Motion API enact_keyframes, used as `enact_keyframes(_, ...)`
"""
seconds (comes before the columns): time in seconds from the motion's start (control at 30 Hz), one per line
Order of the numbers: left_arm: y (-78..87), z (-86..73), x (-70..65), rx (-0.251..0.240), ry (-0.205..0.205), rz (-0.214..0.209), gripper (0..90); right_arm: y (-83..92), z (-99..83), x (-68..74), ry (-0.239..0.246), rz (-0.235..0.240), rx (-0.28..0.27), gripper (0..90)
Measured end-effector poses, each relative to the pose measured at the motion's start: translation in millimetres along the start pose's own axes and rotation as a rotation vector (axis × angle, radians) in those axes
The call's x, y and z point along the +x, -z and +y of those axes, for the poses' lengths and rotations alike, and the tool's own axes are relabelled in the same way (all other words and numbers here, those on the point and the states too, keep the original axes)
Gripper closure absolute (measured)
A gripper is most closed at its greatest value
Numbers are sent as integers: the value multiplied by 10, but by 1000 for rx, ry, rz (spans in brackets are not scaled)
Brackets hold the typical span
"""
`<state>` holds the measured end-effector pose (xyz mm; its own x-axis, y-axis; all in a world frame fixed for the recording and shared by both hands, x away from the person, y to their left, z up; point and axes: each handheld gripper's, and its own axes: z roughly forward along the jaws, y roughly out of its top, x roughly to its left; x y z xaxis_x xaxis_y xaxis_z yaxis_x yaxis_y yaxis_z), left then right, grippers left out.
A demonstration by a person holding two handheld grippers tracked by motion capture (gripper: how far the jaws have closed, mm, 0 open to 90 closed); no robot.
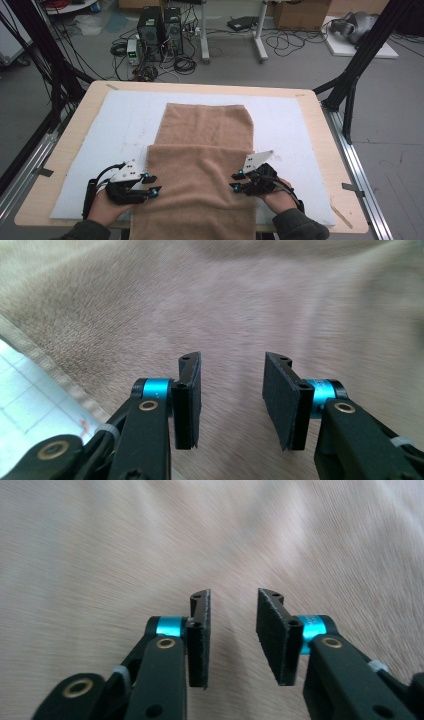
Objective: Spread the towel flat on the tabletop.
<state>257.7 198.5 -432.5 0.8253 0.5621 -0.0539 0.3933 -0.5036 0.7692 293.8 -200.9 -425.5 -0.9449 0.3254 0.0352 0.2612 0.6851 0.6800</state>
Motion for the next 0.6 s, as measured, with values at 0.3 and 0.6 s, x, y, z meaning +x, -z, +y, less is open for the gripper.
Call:
enact_keyframes(0.3,-38,-108,-84,14,-19,-19,866,-60,-108,73,-6,79,-2,866)
enact_keyframes(0.6,419,-221,-431,-53,-71,-68,768,316,-41,522,53,143,-116,812)
